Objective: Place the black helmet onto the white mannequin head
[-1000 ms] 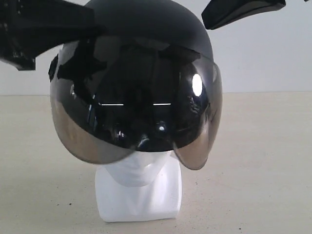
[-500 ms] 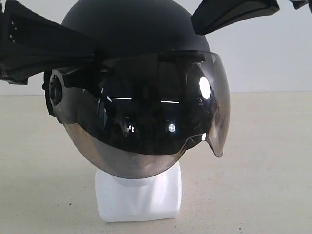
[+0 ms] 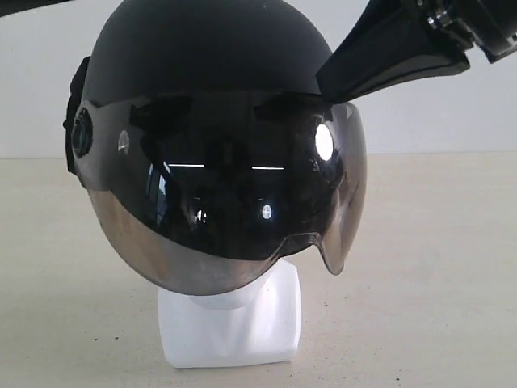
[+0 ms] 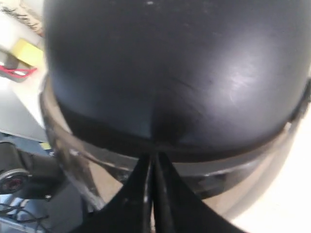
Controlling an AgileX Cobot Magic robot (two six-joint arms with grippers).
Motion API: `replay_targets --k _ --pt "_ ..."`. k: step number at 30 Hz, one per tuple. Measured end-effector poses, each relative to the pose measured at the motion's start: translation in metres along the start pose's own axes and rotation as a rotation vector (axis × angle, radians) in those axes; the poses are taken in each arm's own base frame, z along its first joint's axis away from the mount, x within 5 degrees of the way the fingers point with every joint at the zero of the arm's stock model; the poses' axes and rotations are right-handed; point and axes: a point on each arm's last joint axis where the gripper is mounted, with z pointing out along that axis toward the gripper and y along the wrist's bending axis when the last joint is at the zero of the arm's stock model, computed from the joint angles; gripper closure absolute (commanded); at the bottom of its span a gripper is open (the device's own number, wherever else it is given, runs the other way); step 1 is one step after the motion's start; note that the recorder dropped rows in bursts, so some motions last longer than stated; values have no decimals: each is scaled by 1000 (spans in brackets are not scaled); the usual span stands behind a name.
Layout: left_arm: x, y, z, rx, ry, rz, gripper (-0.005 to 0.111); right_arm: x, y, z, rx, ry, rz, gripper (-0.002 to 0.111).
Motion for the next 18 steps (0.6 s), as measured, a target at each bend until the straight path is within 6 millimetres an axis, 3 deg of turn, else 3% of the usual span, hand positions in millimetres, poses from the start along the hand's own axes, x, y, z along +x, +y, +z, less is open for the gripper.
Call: replay_targets --k 6,11,18 --pt "17 15 -6 -225 174 6 102 -2 6 2 -93 -50 15 108" --pt "17 23 -8 -320 177 12 102 -5 9 2 -127 -76 16 108" --pt "11 21 -10 -344 147 28 102 -13 2 -16 47 -268 90 108"
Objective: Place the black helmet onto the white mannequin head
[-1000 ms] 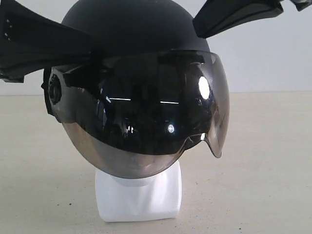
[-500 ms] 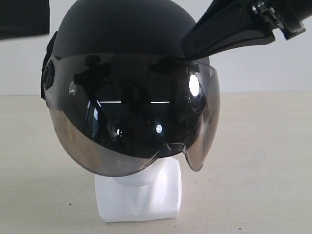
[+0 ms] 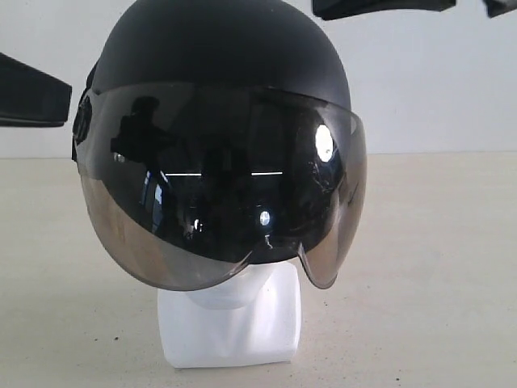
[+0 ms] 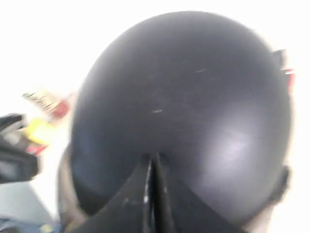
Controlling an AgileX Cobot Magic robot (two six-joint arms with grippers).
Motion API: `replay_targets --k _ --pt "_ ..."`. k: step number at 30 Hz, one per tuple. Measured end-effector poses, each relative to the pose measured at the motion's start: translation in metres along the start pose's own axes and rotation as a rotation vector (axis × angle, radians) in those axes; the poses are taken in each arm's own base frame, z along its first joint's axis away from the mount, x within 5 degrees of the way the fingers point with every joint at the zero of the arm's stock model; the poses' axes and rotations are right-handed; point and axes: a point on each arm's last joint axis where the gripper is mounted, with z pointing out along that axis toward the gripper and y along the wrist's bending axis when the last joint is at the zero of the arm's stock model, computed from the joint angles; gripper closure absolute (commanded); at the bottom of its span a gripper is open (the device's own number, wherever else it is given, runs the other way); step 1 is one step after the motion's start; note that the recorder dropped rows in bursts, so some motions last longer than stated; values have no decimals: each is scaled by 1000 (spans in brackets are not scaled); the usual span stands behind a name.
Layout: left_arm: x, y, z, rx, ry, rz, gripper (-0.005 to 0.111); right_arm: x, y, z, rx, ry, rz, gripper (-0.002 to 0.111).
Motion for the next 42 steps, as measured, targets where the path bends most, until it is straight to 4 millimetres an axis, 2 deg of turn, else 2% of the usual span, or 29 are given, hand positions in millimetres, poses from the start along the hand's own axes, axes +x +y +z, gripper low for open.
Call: replay_targets --k 7,11,14,18,23,30,42 --pt "-14 -9 -12 -56 -19 37 102 3 -36 5 265 -28 67 108" --pt "-16 -5 -13 -118 -25 29 102 -4 -70 13 370 -28 125 108" --pt "-18 4 -10 -160 -20 19 102 -4 -87 32 367 30 133 108" --pt "-22 20 2 -175 15 -17 102 -1 -95 52 310 82 163 108" --pt "-24 34 13 -180 52 -43 102 0 -91 60 250 98 160 108" --pt "-21 42 14 -248 91 -4 102 4 -74 69 192 119 98 108" --pt "-16 60 23 -297 141 -18 102 0 -56 60 147 49 75 108"
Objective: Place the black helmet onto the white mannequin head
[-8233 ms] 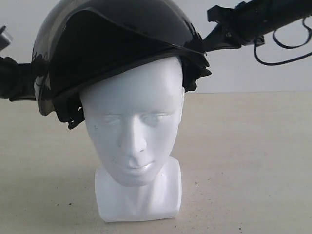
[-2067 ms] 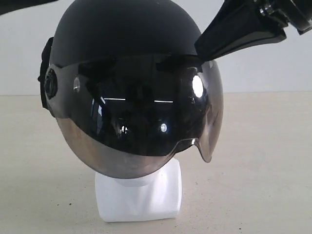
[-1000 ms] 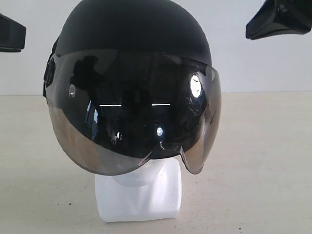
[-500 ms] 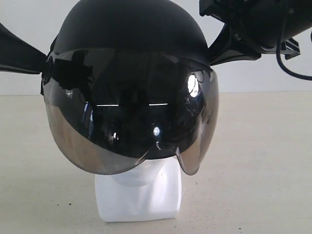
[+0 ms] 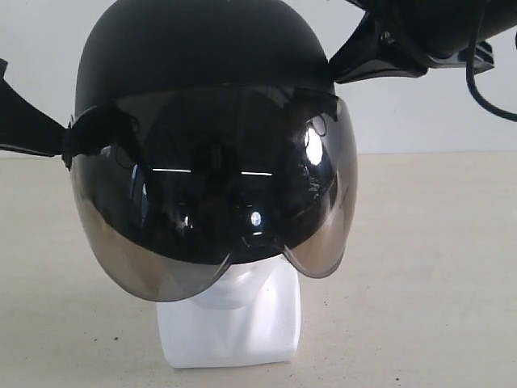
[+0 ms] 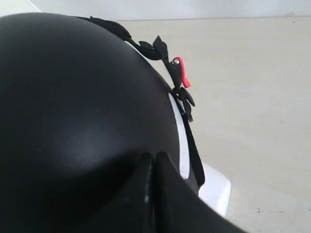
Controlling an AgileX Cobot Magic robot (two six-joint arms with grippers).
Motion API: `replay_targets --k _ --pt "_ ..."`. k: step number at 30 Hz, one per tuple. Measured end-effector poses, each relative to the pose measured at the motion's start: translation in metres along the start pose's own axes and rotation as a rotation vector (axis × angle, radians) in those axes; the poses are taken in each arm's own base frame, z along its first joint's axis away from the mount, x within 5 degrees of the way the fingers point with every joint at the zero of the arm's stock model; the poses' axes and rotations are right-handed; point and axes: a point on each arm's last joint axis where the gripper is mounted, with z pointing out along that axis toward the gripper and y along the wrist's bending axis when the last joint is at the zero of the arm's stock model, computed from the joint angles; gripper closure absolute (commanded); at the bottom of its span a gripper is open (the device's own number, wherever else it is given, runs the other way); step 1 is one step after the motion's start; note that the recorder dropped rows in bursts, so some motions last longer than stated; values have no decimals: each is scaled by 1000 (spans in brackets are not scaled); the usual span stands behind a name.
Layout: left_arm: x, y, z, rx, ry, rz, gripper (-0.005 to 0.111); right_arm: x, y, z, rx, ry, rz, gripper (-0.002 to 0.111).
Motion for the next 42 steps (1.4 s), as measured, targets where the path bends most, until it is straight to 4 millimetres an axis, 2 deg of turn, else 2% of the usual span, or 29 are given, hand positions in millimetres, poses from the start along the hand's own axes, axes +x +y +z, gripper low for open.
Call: replay_targets --k 8,13,17,22,28,29,32,36,42 --pt "-4 0 0 9 -40 -16 102 -1 18 -18 -101 -57 45 108" --pt "-6 5 9 16 -25 -40 102 1 26 -27 -142 -60 53 108" --pt "-7 8 15 22 -16 -38 102 5 30 -33 -164 -41 51 108" --pt "-12 6 11 23 -35 -13 102 12 36 -42 -181 6 29 108" --pt "-30 -7 -8 51 -100 29 102 23 47 -71 -212 21 -19 108" --pt "-32 -15 -14 95 -91 35 102 26 50 -79 -218 24 -34 108" --pt "-27 -40 -33 250 -102 61 102 30 52 -86 -224 33 -52 108" --pt "-18 -60 -56 305 -156 98 102 29 54 -87 -248 20 -35 108" --pt "-6 -62 -43 346 -98 75 102 34 69 -77 -318 64 -53 108"
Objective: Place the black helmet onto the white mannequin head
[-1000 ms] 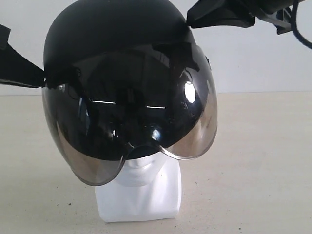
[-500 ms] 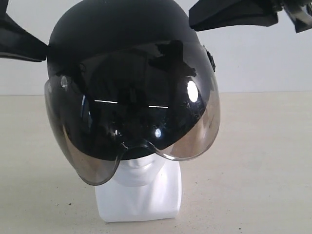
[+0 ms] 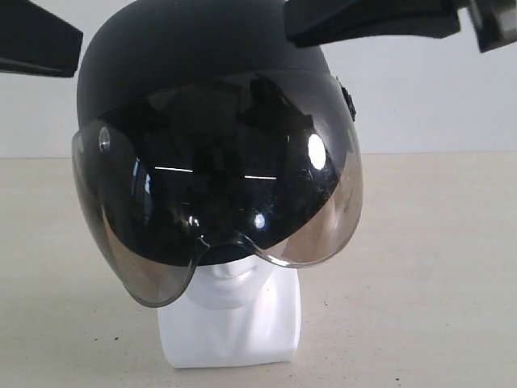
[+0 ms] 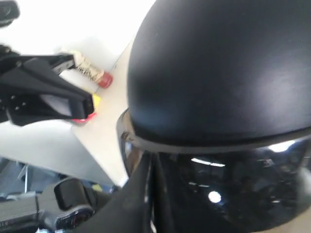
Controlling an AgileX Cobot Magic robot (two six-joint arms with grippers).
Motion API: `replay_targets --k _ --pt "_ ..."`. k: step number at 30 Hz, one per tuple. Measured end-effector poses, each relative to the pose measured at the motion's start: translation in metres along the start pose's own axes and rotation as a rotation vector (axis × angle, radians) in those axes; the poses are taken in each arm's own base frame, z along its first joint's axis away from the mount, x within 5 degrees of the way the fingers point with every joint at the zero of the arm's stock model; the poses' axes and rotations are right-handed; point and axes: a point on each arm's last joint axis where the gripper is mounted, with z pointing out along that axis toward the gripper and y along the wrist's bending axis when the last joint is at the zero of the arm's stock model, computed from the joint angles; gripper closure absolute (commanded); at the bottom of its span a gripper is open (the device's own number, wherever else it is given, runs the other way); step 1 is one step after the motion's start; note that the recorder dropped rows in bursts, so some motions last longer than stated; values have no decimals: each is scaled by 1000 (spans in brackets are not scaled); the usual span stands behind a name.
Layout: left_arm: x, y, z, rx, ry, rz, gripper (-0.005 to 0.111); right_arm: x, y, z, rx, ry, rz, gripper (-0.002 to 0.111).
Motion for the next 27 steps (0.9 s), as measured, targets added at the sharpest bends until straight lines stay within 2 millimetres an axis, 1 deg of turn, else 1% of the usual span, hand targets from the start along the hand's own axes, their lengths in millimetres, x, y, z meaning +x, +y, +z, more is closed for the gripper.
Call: replay_targets --k 5,8,10,14,22,24,27 --pt "2 -1 3 12 13 5 102 4 1 23 3 67 -26 108" --pt "5 2 4 2 26 3 102 7 1 33 8 105 -36 108" --pt "8 5 6 -12 42 4 102 9 4 36 0 113 -40 108" --pt "14 11 9 -25 65 11 102 11 7 40 -10 126 -37 108" --pt "14 12 10 -32 63 30 102 13 6 45 -16 165 -13 108" --pt "14 12 10 -32 63 34 102 11 7 44 -25 144 -15 108" --pt "14 12 10 -32 63 34 102 4 11 37 -34 39 -33 108"
